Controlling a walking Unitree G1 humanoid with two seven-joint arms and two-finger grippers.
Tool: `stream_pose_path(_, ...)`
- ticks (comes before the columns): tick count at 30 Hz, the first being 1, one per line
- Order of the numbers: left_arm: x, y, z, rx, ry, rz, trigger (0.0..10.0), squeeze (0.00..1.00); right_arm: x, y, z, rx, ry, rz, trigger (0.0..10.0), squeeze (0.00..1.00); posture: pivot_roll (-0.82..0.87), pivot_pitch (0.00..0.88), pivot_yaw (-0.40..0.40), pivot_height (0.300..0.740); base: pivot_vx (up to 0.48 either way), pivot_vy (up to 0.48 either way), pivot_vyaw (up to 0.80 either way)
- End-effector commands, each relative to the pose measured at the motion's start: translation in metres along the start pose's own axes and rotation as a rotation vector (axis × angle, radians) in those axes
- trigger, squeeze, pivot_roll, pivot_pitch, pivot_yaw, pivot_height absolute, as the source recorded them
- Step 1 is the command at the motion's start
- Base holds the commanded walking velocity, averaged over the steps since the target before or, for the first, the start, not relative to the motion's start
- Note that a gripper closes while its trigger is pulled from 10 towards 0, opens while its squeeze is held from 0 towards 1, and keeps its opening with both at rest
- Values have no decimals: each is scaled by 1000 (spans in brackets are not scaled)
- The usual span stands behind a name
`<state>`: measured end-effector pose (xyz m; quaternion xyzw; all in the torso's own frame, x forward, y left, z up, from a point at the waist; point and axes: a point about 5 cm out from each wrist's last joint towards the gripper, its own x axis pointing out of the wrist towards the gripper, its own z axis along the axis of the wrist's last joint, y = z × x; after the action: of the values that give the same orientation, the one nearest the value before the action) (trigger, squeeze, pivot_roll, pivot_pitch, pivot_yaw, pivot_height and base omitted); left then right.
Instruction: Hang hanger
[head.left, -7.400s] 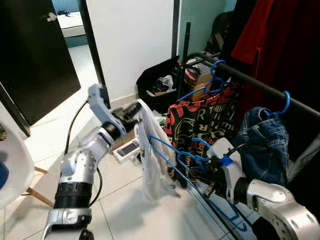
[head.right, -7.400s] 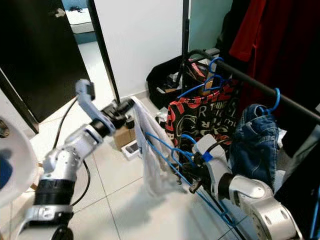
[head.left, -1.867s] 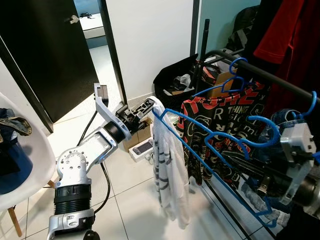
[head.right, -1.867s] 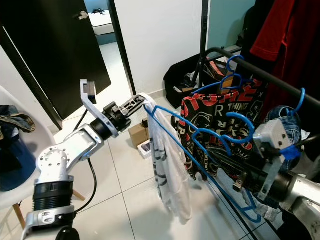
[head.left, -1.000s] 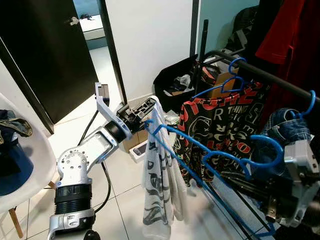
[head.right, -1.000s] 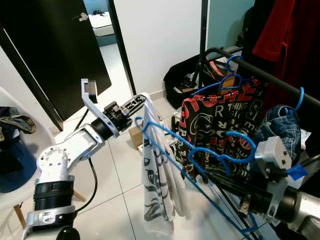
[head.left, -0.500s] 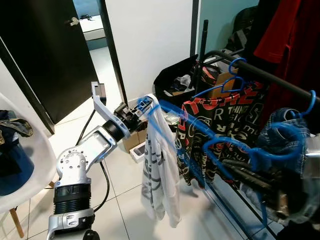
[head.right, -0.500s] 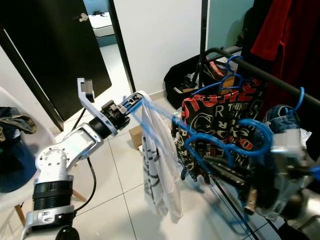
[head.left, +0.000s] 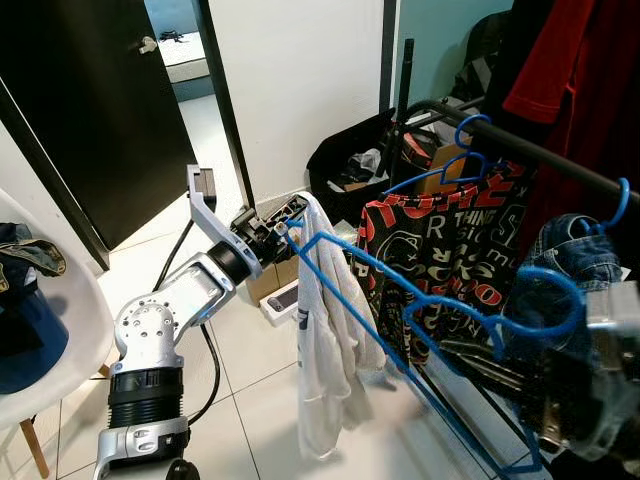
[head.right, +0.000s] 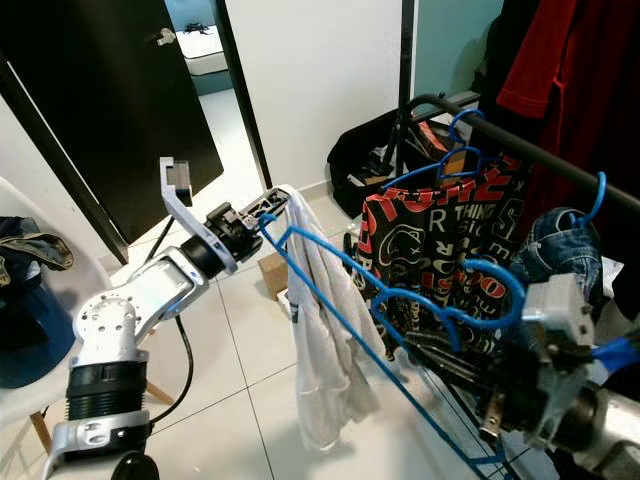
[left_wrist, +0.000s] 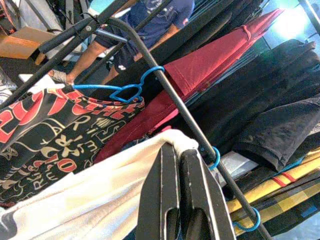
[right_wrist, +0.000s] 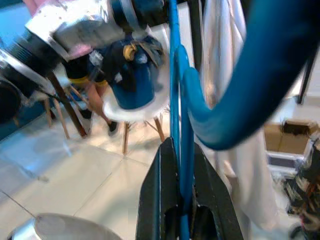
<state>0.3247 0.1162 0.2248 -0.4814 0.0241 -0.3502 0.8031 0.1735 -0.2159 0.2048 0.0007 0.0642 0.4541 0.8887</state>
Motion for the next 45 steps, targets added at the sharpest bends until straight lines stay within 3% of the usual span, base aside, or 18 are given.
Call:
stream_pose_path(1,1,-2,4,3,-13,-11,10000,0,1,-1,-3,5,27,-8,10000,0,-52,0,121,740,0,0,0)
stream_pose_path(12,1,-2,5,-1,-13,-16,10000,0,-4,-15,-5,-14,41,-110,10000,0,-51,0,120,740,0,0,0)
stream_pose_path(20,1,-3,4,-4,-10,-21,10000,0,1,-20,-4,-35,26,-141,10000,0,-51,0,120,740,0,0,0)
stream_pose_path(32,2,-5,2,-6,-9,-27,10000,0,13,-13,-5,-22,14,-77,10000,0,-46,0,114,740,0,0,0)
stream_pose_path(45,2,-2,1,-4,-5,-15,10000,0,11,-6,-2,-8,-13,-21,10000,0,-50,0,116,740,0,0,0)
